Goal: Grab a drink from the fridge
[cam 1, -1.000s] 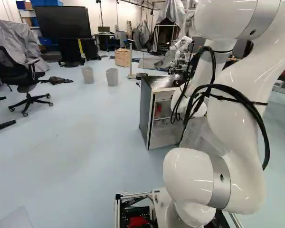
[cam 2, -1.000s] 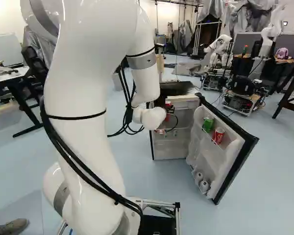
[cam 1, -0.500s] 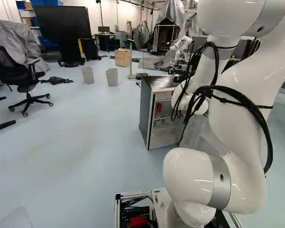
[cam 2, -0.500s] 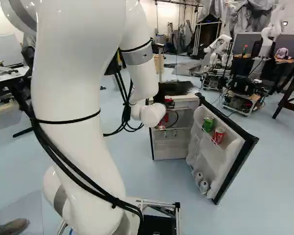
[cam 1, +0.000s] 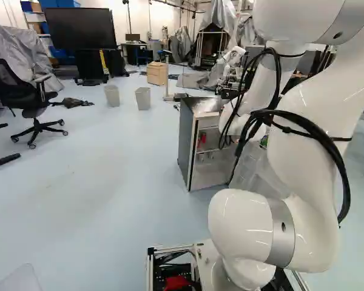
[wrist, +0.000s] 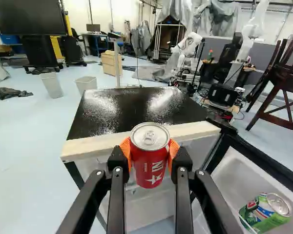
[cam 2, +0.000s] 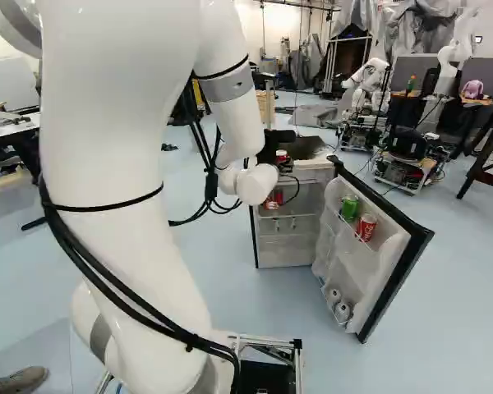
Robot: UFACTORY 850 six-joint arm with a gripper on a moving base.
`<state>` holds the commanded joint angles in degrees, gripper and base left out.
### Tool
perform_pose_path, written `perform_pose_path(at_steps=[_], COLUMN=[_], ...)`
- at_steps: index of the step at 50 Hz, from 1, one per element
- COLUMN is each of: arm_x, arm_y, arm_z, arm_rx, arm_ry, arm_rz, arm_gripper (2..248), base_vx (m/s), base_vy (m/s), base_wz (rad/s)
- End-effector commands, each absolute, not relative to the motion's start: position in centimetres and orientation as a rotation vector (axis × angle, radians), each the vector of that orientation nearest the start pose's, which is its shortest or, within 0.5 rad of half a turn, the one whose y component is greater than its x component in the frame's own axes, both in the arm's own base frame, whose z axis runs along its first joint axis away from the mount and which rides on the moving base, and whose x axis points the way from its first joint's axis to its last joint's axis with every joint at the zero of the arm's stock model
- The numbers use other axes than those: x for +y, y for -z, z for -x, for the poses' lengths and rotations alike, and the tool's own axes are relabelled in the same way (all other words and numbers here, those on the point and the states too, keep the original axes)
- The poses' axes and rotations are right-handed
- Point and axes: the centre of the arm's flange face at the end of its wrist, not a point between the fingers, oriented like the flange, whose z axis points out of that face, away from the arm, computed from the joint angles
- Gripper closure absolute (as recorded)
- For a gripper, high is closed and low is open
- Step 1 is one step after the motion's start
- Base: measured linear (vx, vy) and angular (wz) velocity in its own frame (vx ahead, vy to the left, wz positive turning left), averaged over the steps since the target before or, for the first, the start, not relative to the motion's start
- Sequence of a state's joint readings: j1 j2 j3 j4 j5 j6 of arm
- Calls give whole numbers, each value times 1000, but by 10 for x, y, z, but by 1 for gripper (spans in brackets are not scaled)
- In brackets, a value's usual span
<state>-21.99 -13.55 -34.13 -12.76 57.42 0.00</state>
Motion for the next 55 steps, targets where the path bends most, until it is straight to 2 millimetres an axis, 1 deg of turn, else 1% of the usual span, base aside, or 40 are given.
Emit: perform_pose_path(at_steps=[10,15,55], arm_x=[-160,-161,-159], arm_y=[-388,-389,-386], arm_z=[-449,-455,-507], arm_rx=[132,125,68], arm_ry=[2097,2105,2124], arm_rz=[2563,2556,2516], arm_gripper=[155,155,155], base_vx=[0,0,0], base_vy=[0,0,0], base_wz=[0,0,0])
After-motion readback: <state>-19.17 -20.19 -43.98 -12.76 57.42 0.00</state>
